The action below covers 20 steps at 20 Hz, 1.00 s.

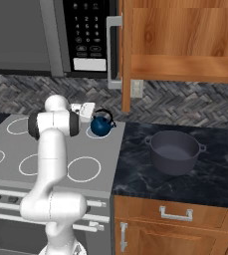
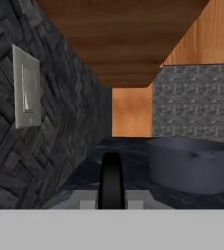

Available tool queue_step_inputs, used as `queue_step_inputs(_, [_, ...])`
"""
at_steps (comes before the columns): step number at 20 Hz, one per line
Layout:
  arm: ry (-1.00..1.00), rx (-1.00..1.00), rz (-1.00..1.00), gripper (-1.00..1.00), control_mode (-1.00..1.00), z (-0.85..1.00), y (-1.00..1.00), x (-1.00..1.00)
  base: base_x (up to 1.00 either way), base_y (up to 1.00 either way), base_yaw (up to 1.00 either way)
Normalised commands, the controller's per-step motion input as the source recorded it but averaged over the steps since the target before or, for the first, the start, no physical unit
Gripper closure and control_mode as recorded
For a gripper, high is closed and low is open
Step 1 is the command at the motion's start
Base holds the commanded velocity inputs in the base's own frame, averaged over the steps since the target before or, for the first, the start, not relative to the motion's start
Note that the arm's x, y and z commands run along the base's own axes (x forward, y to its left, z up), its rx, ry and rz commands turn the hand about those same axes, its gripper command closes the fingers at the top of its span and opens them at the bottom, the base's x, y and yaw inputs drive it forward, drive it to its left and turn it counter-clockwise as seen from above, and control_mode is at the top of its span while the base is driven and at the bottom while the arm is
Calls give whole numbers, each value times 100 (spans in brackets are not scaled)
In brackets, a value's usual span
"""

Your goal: Pick the kettle from the cabinet and place it on a stove burner. Then pick the pot from the counter and place it on another stove burner. Finally, turn both burners on.

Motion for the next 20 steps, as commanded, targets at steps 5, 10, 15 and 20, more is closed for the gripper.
queue_step_inputs(5, [-5, 0, 0, 100, -100, -36, 0, 37, 0, 0, 0])
queue_step_inputs(10, [-4, 0, 0, 100, -100, -40, 0, 42, 0, 0, 0])
queue_step_inputs(15, [-2, 0, 0, 100, -100, -50, 0, 34, 0, 0, 0])
queue_step_inputs(20, [0, 0, 0, 100, -100, -55, 2, 17, 0, 0, 0])
